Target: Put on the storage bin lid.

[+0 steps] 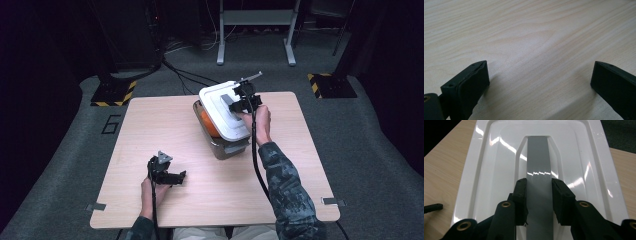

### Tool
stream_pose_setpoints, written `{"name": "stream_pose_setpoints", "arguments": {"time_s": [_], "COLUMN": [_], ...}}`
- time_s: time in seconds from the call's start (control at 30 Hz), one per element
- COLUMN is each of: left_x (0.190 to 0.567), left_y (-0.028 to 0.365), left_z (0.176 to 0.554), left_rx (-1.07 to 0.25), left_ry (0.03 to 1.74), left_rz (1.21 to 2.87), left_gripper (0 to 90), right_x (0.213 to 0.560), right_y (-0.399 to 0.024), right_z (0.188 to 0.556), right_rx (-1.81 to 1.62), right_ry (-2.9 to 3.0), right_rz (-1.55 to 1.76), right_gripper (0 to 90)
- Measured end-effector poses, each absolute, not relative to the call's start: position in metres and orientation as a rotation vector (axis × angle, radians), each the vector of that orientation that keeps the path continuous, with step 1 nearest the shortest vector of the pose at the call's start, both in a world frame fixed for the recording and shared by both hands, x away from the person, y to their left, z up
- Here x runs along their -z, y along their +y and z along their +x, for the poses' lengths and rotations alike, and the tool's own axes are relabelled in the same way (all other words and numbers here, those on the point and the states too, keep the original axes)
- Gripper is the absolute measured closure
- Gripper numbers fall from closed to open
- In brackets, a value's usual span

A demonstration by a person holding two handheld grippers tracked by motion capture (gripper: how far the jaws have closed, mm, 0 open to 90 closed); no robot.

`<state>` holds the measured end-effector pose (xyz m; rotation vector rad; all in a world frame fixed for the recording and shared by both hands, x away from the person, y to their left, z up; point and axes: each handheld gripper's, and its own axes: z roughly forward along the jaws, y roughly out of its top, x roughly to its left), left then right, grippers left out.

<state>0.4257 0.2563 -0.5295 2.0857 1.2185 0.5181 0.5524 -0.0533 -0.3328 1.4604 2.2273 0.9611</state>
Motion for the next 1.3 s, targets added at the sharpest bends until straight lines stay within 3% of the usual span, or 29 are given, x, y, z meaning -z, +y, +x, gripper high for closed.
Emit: {"name": "stream_pose_setpoints", "arguments": {"time_s": [0.67, 1.13, 1.27, 1.3], "left_x": [0.529, 0.530, 0.529, 0.529], "left_y": [0.256, 0.256, 0.257, 0.257], "left_z": [0.426, 0.426, 0.426, 0.426], "left_rx": [-0.522, -0.530, -0.523, -0.526], "left_ry": [1.216, 1.215, 1.213, 1.210], "left_rz": [2.087, 2.083, 2.089, 2.092], "left_gripper": [1.7, 1.7, 1.7, 1.7], "right_x": [0.367, 0.377, 0.377, 0.376], "right_y": [-0.010, -0.010, -0.015, -0.016], "right_z": [0.559, 0.560, 0.561, 0.560], "right_rx": [-0.861, -0.854, -0.907, -0.912], "right_ry": [2.244, 2.232, 2.251, 2.243], "right_rz": [1.445, 1.476, 1.465, 1.461], "right_gripper": [66.5, 64.8, 40.9, 30.9]}}
